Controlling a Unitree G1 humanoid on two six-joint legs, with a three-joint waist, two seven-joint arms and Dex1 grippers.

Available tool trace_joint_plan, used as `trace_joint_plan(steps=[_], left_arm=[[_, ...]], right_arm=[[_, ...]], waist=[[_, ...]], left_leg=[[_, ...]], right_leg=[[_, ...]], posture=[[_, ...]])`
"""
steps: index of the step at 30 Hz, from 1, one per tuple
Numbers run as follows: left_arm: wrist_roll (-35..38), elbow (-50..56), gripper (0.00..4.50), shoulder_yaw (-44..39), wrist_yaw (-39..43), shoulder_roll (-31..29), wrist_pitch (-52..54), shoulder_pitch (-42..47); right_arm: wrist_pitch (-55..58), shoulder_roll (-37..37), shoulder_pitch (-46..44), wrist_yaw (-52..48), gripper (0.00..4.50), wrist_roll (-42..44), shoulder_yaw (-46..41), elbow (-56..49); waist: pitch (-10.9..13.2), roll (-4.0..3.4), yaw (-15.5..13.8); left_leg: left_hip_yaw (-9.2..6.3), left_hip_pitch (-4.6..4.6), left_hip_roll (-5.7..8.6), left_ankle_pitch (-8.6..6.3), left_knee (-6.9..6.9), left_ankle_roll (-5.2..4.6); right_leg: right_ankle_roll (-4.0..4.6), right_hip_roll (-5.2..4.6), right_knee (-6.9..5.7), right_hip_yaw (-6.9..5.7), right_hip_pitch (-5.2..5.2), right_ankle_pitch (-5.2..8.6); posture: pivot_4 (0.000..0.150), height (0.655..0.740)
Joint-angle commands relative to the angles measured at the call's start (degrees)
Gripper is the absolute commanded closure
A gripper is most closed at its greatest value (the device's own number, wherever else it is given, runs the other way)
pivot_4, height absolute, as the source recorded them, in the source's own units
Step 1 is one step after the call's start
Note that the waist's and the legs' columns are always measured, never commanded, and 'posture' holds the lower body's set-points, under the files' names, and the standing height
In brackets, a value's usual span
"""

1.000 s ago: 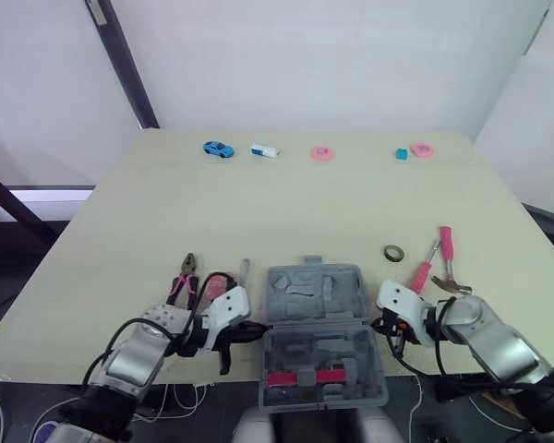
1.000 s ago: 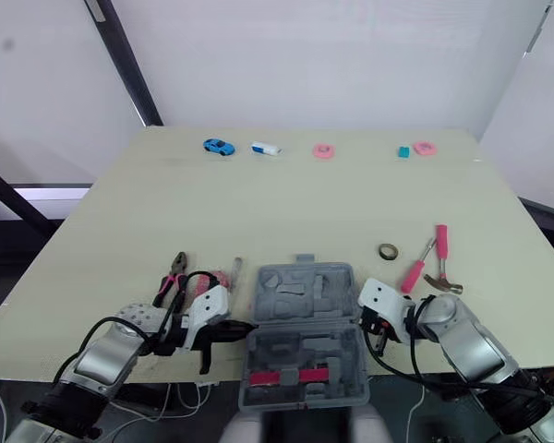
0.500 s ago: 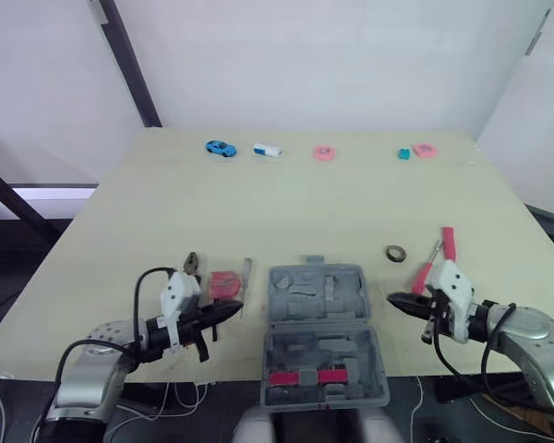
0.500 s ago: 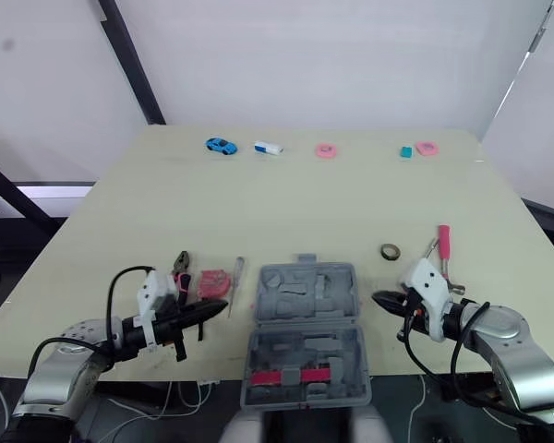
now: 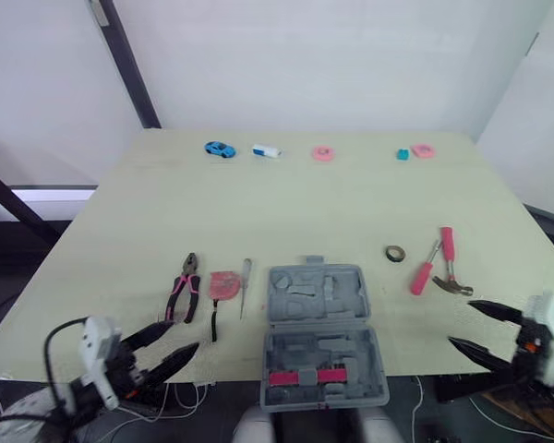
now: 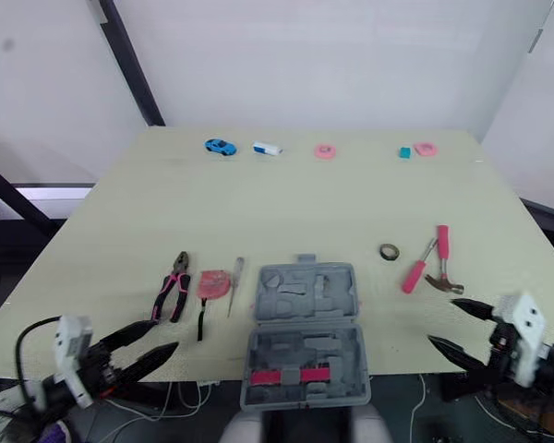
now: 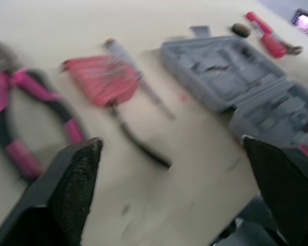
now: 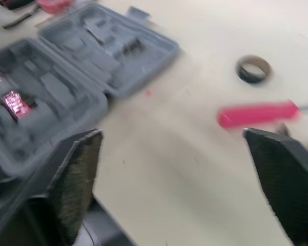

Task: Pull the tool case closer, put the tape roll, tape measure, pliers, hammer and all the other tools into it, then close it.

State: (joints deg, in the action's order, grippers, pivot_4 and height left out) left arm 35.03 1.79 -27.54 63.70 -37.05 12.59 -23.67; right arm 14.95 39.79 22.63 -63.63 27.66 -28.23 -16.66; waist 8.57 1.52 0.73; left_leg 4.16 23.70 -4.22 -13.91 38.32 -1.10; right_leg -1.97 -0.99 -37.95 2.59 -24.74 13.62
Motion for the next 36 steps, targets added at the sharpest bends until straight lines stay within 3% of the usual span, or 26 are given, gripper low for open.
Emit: trace_joint_plan(steps=[1, 11, 17, 21, 24, 29, 36], left_arm=[[0.4, -2.3, 0.0, -3.6, 2.1, -1.2, -2.3, -1.0], [0.6, 4.1, 0.0, -1.0, -0.8, 0.1, -0.9, 0.3], [0.9, 14.3, 0.0, 4.3, -4.1, -0.3, 3.1, 4.6], [-0.4, 16.1, 0.0, 8.6, -3.7, 2.4, -1.7, 10.2], [3.9, 16.0, 0.0, 10.2, -0.7, 1.1, 2.0, 14.3], [9.6, 15.8, 0.0, 10.7, 3.1, 0.5, 4.9, 18.8], [9.9, 15.9, 0.0, 11.1, 5.0, 0.3, 4.1, 20.9]], right_arm=[[-2.9, 1.2, 2.2, -1.8, 0.02, 1.1, -4.4, 1.6], [-0.4, 3.6, -2.1, 1.4, 0.02, 1.0, -1.4, 1.7], [6.8, 10.0, -12.0, 4.7, 0.02, -3.9, 9.7, -2.0], [18.2, 15.8, -30.9, 6.4, 0.02, -11.5, 24.0, 3.2], [25.7, 14.1, -45.8, 4.8, 0.02, -13.2, 32.8, 9.4], [26.8, 10.0, -63.2, 1.6, 0.02, -22.4, 47.1, 21.5], [16.7, -2.2, -79.6, -2.6, 0.02, -32.8, 58.6, 50.8]], waist=[[0.0, -0.01, 0.0], [0.0, -0.02, 0.0], [0.1, -0.1, 0.1], [0.2, -0.25, 0.3], [0.2, -0.22, 0.2], [0.2, -0.23, 0.0], [0.2, -0.23, 0.1]], left_leg=[[0.0, -0.01, -0.01, -0.01, 0.0, 0.01], [0.04, 0.04, -0.02, -0.14, -0.05, 0.24], [0.05, 0.07, 0.02, -0.01, -0.07, 0.0], [0.3, 0.01, 0.03, 0.0, -0.03, -0.01], [0.3, 0.05, 0.04, 0.01, -0.03, -0.02], [0.34, 0.14, 0.01, 0.01, -0.23, -0.02], [0.44, 0.25, 0.03, 0.01, -0.21, -0.02]], right_leg=[[0.0, -0.04, 0.0, 0.02, -0.01, 0.0], [0.0, -0.54, 0.08, -0.02, -0.03, 0.0], [0.01, -0.21, 0.06, 0.0, -0.01, -0.01], [0.19, -0.12, 0.05, 0.16, -0.05, -0.14], [0.27, 0.02, 0.04, 0.04, -0.02, -0.16], [0.46, 0.13, 0.02, -0.03, -0.14, -0.06], [0.4, 0.1, 0.07, -0.01, -0.16, -0.05]], posture=[[0.15, 0.74], [0.15, 0.74], [0.15, 0.74], [0.15, 0.74], [0.15, 0.74], [0.15, 0.74], [0.15, 0.74]])
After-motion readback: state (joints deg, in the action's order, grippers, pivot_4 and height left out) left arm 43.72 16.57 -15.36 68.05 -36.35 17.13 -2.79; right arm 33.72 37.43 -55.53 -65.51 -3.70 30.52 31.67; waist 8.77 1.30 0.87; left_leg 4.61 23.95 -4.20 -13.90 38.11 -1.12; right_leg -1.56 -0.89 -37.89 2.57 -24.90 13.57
